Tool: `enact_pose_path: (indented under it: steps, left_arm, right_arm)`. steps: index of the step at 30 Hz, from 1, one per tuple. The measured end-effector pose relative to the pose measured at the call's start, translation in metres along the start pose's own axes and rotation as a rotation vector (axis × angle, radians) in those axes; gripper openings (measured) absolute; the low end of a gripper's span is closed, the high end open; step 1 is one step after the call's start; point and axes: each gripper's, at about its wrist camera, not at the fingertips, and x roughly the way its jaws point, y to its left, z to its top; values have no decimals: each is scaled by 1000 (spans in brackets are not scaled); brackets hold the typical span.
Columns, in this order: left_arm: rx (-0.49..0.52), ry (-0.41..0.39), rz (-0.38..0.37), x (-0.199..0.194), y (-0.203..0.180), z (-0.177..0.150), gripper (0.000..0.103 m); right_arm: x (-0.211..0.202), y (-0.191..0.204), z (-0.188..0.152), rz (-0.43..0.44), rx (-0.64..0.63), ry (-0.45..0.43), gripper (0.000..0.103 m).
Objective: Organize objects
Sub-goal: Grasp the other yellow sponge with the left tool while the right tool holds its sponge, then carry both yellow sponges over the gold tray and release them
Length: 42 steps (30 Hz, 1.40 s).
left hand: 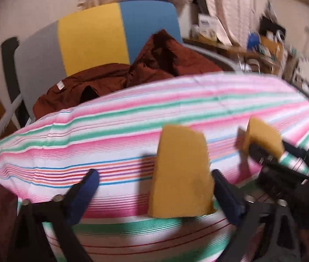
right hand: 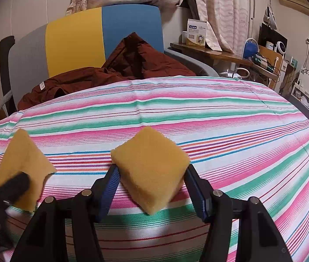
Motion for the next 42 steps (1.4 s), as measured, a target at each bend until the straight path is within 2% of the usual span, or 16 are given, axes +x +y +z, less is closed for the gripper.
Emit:
enact_pose_path:
  steps: [2, 3, 5, 6, 10, 13, 17, 21, 28, 34, 42]
  left_arm:
    - [-16, 16, -60, 2, 3, -1, 71]
    - [-10, -3, -58, -2, 2, -2, 68]
    - [33, -27, -38, -10, -4, -7, 54]
    - [67, -37, -24, -14, -10, -11, 51]
    - [119, -89, 13, -30, -16, -25, 50]
    - [67, -91, 32, -42, -3, -36, 49]
    - [0, -88, 35, -60, 18, -56, 49]
    - [-27, -96, 39, -82, 29, -82, 49]
    - [-95, -119, 26, -118, 51, -100, 49]
    - [-210, -165, 41, -155, 95, -103, 49]
    - [-400, -170, 109, -189, 181, -118, 50]
  right_arm:
    - [0, 1, 0, -6, -5, -2, 61]
    - [0, 2, 0, -8, -8, -2, 61]
    - [-1, 3, 0, -14, -15, -8, 61]
    - [-4, 4, -1, -17, -18, -21, 61]
    - [-20, 6, -3, 1, -31, -103, 60]
    - [-29, 9, -3, 13, -54, -143, 60]
    - [-28, 17, -1, 6, -82, -142, 60]
    - [-31, 23, -1, 6, -102, -157, 60]
    - [-42, 47, -5, 63, -231, -210, 60]
    - [-48, 75, -15, 55, -372, -241, 60]
    - [-48, 102, -26, 26, -514, -244, 60]
